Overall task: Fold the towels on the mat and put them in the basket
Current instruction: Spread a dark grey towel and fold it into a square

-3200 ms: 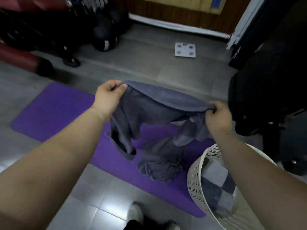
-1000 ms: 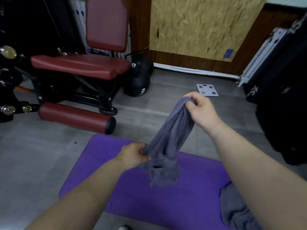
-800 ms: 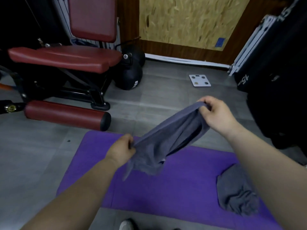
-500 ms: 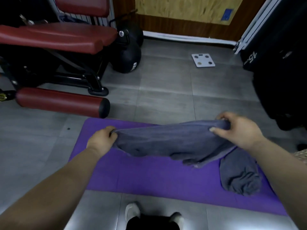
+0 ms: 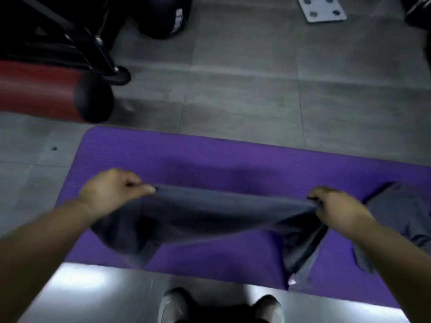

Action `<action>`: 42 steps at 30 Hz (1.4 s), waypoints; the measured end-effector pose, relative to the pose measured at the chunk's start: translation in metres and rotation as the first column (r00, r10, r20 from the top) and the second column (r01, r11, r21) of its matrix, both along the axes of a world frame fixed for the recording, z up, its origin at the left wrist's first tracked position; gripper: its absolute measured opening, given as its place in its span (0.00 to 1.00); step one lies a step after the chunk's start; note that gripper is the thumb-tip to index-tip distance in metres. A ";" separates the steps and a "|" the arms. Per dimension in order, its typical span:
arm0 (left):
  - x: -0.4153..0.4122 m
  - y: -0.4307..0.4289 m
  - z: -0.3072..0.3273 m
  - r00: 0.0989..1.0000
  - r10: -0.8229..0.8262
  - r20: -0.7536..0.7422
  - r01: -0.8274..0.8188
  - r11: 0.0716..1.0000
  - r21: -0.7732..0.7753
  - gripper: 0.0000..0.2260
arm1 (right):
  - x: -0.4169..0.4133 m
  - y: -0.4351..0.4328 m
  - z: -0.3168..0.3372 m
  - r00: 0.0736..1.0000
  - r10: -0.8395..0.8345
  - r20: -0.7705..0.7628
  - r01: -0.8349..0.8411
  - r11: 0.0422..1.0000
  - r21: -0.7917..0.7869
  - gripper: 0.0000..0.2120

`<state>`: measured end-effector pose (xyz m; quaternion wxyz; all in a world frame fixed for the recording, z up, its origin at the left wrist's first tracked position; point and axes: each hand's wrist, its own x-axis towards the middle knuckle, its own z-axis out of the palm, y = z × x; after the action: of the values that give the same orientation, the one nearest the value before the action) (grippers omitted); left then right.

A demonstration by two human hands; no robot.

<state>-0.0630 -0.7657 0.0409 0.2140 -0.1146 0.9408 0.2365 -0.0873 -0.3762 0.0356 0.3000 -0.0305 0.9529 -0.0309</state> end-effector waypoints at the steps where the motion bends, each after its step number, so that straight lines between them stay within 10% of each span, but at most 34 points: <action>1: -0.019 -0.002 -0.026 0.999 -0.041 -0.007 0.040 0.995 -0.088 0.17 | -0.018 -0.005 -0.033 0.999 -0.002 -0.048 0.002 1.000 0.006 0.15; 7: -0.112 -0.029 -0.204 0.979 -0.200 -0.046 0.139 0.811 -0.568 0.21 | -0.095 -0.023 -0.214 0.944 0.033 -0.328 -0.008 0.997 0.080 0.30; 10: -0.116 0.001 -0.279 0.967 -0.192 -0.167 0.060 0.808 -0.586 0.28 | -0.091 -0.018 -0.287 0.930 -0.090 -0.357 0.089 0.996 -0.020 0.35; 17: -0.028 0.104 -0.415 0.819 -0.546 -0.177 0.467 0.814 -0.345 0.34 | 0.022 0.027 -0.386 0.960 -0.193 -0.203 0.182 0.981 -0.070 0.24; 22: -0.004 0.110 -0.439 0.731 -0.628 -0.267 0.496 0.758 -0.424 0.30 | 0.045 0.047 -0.391 0.921 -0.079 -0.381 0.065 0.997 -0.050 0.13; 29: -0.022 0.112 -0.439 0.622 -0.600 -0.503 0.441 0.799 -0.408 0.16 | -0.055 0.085 -0.327 0.991 -0.062 0.120 0.068 0.997 -0.046 0.15; 33: -0.026 0.112 -0.437 0.652 -0.569 -0.502 0.384 0.818 -0.428 0.15 | -0.102 0.113 -0.309 0.810 -0.337 -0.480 0.327 0.939 -0.108 0.21; 36: -0.028 0.121 -0.429 0.655 -0.531 -0.538 0.360 0.845 -0.397 0.15 | -0.088 0.114 -0.323 0.609 -0.461 -0.646 0.449 0.871 -0.199 0.25; 39: -0.018 0.149 -0.421 0.498 -0.598 -0.628 0.533 0.782 -0.322 0.13 | -0.034 0.110 -0.359 0.719 -0.443 -0.536 0.444 0.886 -0.136 0.25; 42: 0.010 0.190 -0.425 0.302 -0.790 -0.534 0.782 0.525 -0.335 0.19 | 0.015 0.122 -0.388 0.857 -0.397 -0.328 0.404 0.914 -0.050 0.27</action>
<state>-0.0527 -0.5753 -0.3841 -0.0273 0.4438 0.8877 0.1193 -0.0718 -0.2545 -0.3523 0.1231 0.1663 0.9753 -0.0774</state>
